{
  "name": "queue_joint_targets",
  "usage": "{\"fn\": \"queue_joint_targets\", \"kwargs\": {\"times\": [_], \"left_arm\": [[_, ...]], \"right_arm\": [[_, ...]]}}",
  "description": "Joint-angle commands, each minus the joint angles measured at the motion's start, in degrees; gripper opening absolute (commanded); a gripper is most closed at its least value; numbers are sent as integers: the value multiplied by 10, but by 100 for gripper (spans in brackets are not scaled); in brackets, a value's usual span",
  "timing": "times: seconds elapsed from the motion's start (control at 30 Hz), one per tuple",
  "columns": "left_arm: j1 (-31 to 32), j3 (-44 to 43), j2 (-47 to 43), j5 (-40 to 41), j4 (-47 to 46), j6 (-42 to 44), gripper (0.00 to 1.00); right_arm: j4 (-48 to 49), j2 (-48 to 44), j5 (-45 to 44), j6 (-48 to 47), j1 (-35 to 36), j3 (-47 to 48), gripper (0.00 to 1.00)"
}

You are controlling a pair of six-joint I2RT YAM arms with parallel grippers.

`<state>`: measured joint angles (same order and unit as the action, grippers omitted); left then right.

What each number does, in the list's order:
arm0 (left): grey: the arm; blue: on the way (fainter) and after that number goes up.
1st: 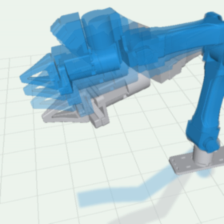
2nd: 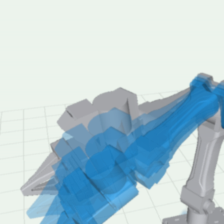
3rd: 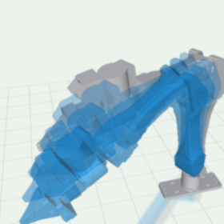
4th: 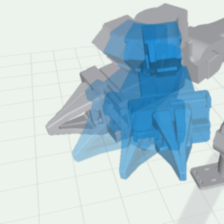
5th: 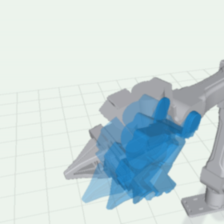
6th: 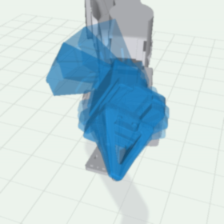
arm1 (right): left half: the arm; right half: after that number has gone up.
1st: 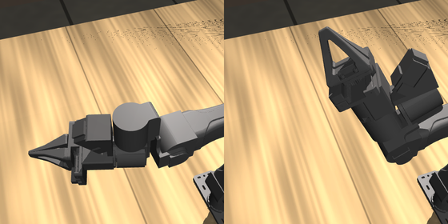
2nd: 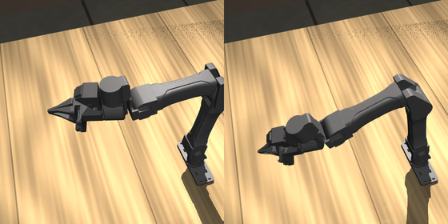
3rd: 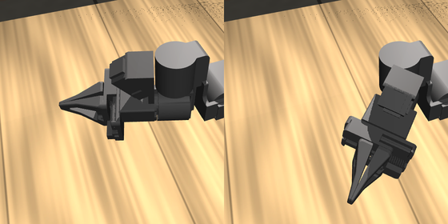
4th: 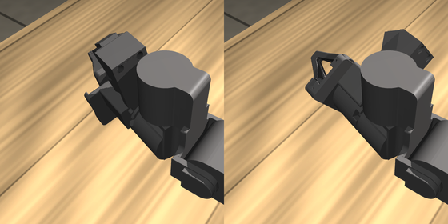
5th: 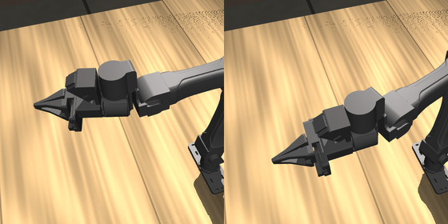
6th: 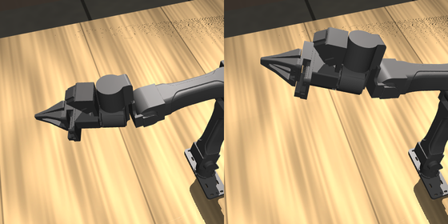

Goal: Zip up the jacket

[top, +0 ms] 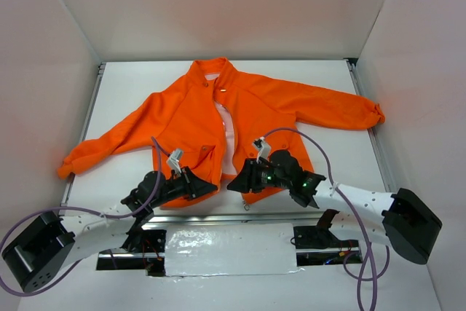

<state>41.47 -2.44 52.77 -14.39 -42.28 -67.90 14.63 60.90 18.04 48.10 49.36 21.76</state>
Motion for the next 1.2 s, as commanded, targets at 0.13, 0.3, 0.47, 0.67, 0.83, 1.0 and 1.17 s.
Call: {"fn": "queue_joint_targets", "kwargs": {"times": [0.13, 0.3, 0.47, 0.67, 0.83, 1.0, 1.17], "left_arm": [[3, 3, 14, -11, -61, -14, 0], [4, 2, 14, -14, -62, -14, 0], [4, 0, 17, -13, -56, -12, 0], [5, 1, 34, -21, -78, -14, 0], [5, 2, 39, -26, -89, -17, 0], [5, -2, 31, -27, -81, -13, 0], [5, -4, 22, -27, -68, -14, 24]], "right_arm": [[132, 85, 55, 21, 3, 44, 46], [174, 124, 62, 36, 3, 46, 44], [182, 136, 73, 37, 3, 57, 40], [182, 155, 74, 39, 3, 67, 34], [188, 162, 72, 44, 3, 65, 26], [178, 160, 60, 41, 3, 62, 14], [167, 159, 49, 31, 3, 58, 0]]}}
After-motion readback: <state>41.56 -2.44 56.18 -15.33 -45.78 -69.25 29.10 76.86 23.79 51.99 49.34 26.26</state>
